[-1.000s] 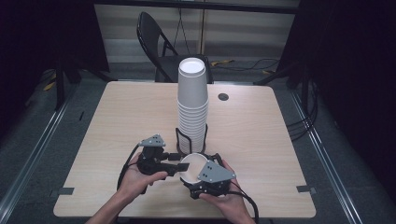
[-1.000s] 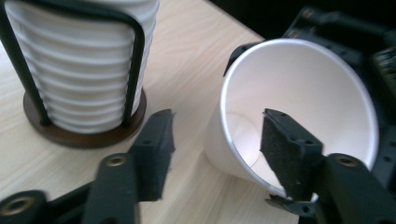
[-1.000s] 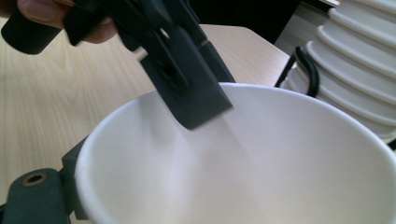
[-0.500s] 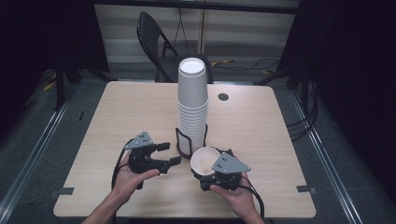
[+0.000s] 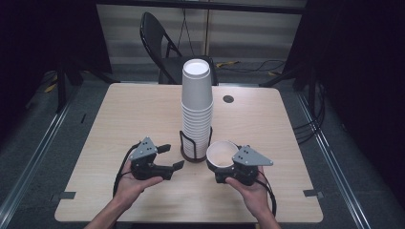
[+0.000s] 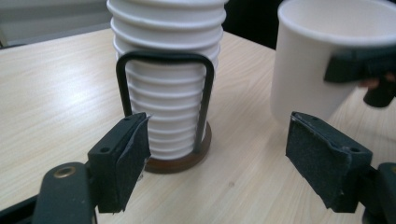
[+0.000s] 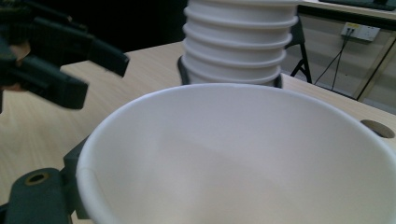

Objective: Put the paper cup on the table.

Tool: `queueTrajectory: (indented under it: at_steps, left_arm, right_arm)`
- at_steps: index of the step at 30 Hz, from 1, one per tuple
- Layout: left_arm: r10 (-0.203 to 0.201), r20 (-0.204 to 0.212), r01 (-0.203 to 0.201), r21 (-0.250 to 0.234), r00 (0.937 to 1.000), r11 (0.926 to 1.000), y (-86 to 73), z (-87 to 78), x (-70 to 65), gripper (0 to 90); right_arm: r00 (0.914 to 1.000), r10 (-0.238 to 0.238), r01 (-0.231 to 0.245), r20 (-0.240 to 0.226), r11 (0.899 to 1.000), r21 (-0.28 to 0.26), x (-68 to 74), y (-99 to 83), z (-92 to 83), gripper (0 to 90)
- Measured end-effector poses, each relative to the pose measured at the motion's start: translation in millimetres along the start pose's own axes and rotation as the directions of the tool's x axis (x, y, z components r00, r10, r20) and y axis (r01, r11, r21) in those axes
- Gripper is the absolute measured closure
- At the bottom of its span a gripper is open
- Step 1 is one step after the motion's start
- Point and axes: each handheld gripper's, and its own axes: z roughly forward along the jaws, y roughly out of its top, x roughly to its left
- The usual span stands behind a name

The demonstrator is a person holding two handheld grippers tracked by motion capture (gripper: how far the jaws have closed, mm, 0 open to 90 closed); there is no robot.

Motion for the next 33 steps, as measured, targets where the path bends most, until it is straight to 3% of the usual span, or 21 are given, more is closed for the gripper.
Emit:
queueTrajectory:
  at_steps: [10, 14, 17, 28, 33]
  left_arm:
    - [0.024, -0.038, -0.022, 0.043, 0.9990, 0.9988, -13.2, -9.0, 3.8, 20.0]
    - [0.012, -0.040, -0.010, 0.047, 0.9991, 0.9988, -22.4, -12.7, 5.5, 18.9]
    - [-0.018, -0.035, 0.020, 0.045, 0.9992, 0.9988, -30.6, -15.0, 8.8, 18.3]
    - [-0.001, -0.035, 0.004, 0.063, 0.9994, 0.9980, -42.9, -16.6, 8.8, 19.3]
    - [-0.014, -0.049, 0.017, 0.056, 0.9987, 0.9983, -43.7, -17.6, 12.3, 20.0]
  right_arm:
    - [0.9965, 0.068, -0.067, 0.050, 0.998, -0.017, -26.5, 5.0, -2.9, 11.5]
    - [0.9937, 0.091, -0.089, 0.066, 0.996, -0.020, -35.6, 6.7, -1.3, 11.4]
    - [0.9912, 0.102, -0.101, 0.085, 0.995, -0.022, -43.0, 7.8, 0.3, 11.4]
    - [0.9817, 0.131, -0.130, 0.138, 0.991, -0.015, -69.2, 16.8, 22.7, 11.4]
    - [0.9710, 0.170, -0.170, 0.168, 0.985, -0.018, -84.2, 16.5, 35.5, 11.5]
